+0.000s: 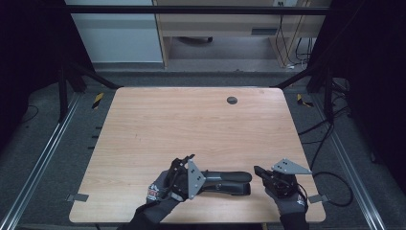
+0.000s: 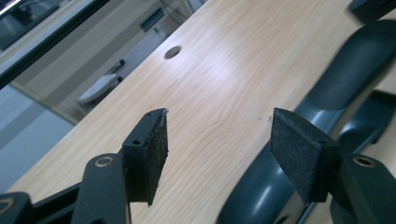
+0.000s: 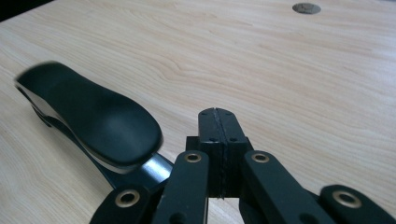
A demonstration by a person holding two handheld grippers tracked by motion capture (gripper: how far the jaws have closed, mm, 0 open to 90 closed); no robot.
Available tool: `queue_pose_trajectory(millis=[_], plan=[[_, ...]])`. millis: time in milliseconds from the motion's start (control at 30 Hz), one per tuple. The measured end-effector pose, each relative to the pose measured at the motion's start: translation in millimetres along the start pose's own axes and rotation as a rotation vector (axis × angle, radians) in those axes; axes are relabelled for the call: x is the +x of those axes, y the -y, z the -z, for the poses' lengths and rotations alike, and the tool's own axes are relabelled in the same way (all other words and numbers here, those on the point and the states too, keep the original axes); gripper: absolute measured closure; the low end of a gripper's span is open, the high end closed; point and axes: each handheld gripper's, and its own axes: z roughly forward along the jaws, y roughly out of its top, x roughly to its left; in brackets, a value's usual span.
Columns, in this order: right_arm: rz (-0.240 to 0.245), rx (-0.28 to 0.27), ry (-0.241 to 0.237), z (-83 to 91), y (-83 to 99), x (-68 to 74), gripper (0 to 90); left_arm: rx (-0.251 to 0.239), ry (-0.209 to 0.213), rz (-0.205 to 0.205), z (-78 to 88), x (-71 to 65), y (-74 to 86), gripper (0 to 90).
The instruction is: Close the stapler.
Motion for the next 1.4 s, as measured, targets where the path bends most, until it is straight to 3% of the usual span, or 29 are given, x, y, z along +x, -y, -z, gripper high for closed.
queue_pose_trajectory(millis=[300, 533, 833, 1000, 1400], plan=[[0.026, -0.038, -0.034, 9.8, -11.7, 12.1, 90.0, 0.048, -0.059, 0.114, 10.9, 34.2, 35.5, 36.5], [0.041, -0.043, -0.075, 11.1, -17.1, 26.8, 90.0, 0.065, -0.095, 0.184, 19.0, 50.3, 61.8, 36.5], [0.046, -0.035, -0.097, 8.0, -12.4, 37.5, 90.0, 0.097, -0.124, 0.21, 19.8, 54.9, 84.1, 36.4], [0.034, -0.014, -0.083, 3.7, -5.0, 38.1, 90.0, 0.101, -0.141, 0.247, 27.1, 60.3, 97.5, 36.4], [0.004, 0.02, -0.091, -4.5, 7.0, 33.7, 90.0, 0.105, -0.145, 0.262, 24.3, 62.8, 105.7, 36.4]])
